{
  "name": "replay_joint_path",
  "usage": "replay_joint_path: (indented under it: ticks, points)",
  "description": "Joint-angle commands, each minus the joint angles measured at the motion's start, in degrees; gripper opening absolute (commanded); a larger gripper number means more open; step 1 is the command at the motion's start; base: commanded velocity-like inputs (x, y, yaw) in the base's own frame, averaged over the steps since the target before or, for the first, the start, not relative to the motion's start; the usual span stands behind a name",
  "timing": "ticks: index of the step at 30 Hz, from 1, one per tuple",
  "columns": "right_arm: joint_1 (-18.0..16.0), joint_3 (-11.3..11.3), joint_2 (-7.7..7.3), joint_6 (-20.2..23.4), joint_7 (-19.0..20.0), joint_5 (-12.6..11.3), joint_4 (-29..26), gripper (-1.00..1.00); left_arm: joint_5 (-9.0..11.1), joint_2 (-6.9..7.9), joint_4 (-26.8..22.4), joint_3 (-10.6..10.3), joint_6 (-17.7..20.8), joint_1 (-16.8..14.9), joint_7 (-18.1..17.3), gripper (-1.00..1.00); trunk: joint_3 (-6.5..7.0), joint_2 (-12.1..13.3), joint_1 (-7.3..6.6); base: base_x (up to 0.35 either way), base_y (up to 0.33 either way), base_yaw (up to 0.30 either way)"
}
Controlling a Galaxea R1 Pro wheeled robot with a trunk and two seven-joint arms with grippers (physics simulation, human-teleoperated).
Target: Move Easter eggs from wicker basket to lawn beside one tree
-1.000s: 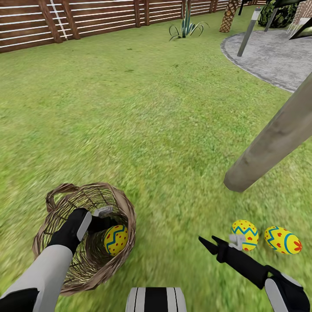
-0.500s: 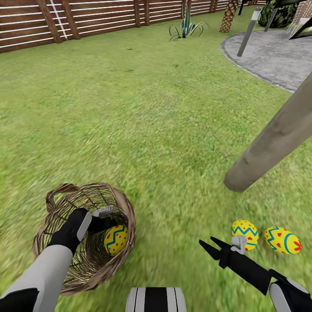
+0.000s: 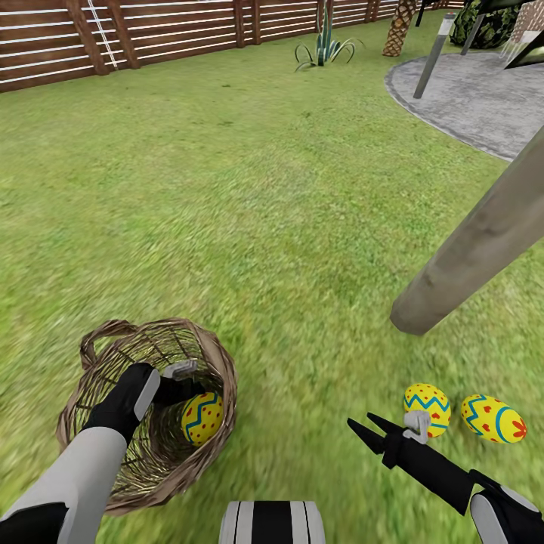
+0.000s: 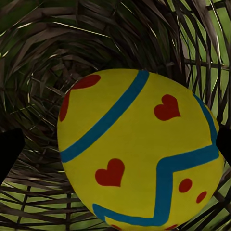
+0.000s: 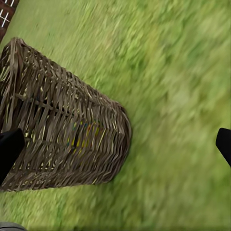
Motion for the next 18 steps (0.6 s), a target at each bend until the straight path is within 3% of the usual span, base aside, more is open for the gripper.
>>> replay_joint_path:
  ticks: [1, 15, 18]
  points:
    - [-0.02, -0.04, 0.00, 0.43, 0.05, -0.37, 0.01, 1.00, 0.08, -0.01, -0.04, 0.14, 0.27, -0.02, -0.12, 1.00, -0.04, -0.01, -0.01, 0.000, 0.000, 0.000]
    - [-0.02, -0.04, 0.00, 0.43, 0.03, -0.34, 0.07, 1.00, 0.04, -0.01, 0.08, 0.22, 1.14, -0.02, -0.12, 1.00, -0.04, -0.01, -0.01, 0.000, 0.000, 0.000]
    - [-0.02, -0.04, 0.00, 0.43, 0.03, -0.34, 0.07, 1.00, 0.05, -0.01, 0.09, 0.22, 1.98, -0.02, -0.18, 1.00, -0.70, -0.05, 0.07, 0.000, 0.000, 0.000]
